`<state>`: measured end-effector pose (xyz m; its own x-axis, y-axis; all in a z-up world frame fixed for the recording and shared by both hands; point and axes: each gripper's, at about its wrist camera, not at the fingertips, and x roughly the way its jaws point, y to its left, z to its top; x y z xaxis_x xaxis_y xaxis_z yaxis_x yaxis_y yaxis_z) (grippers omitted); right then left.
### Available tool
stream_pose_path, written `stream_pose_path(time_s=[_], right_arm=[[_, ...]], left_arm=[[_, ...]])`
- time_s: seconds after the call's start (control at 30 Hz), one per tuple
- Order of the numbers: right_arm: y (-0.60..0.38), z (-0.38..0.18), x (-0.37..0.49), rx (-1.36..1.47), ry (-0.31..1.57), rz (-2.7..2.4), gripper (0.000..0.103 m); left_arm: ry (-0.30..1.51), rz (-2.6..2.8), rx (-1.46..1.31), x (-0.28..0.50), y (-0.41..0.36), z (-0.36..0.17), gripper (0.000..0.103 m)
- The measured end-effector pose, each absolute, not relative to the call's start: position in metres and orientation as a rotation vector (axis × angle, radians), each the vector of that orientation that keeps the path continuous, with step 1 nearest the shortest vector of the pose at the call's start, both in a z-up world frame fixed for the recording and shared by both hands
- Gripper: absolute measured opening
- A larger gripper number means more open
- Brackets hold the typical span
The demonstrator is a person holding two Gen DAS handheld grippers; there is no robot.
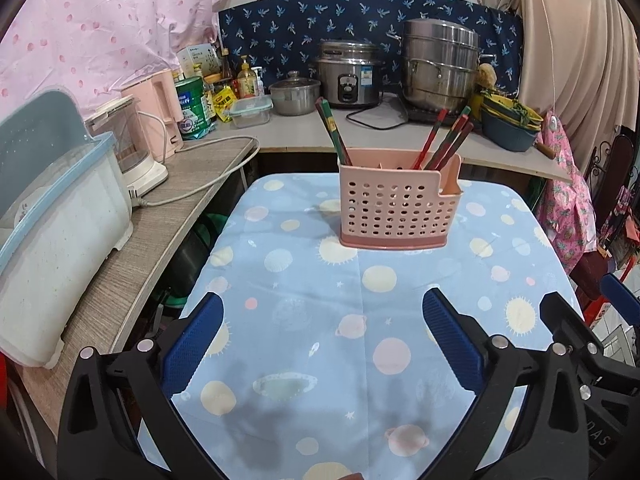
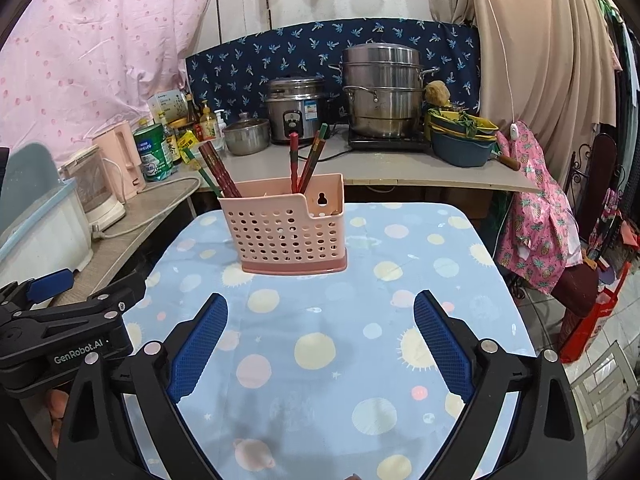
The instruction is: Organize utensils
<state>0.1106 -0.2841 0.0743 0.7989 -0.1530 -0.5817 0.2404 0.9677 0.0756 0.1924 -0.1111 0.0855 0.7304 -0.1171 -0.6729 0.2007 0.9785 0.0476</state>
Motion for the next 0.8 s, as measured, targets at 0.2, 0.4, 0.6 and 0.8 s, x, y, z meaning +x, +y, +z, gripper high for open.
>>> stream_pose_path(time_s=[0.2, 0.4, 0.6, 0.8], right_arm=[[-0.2827, 0.0729, 0.1098, 0.148, 0.636, -0.218, 0.091], [-0.2834, 0.0709, 0.1110, 0.154, 0.661, -0.221, 0.091], [-0.2842, 0.0699, 0.1147, 0.157, 0.673, -0.221, 0.091], [-0.2847, 0.0679, 0.1184, 0.157, 0.682, -0.220, 0.091]], left_arm=[[0.763, -0.170, 0.125, 0.1926, -0.1085, 0.0827, 0.096], [0.780, -0.167, 0.129, 0.1936, -0.1076, 0.0805, 0.096], [0.787, -0.171, 0.141, 0.1954, -0.1115, 0.0788, 0.096], [0.796, -0.175, 0.144, 0.1989, -0.1166, 0.0778, 0.095]])
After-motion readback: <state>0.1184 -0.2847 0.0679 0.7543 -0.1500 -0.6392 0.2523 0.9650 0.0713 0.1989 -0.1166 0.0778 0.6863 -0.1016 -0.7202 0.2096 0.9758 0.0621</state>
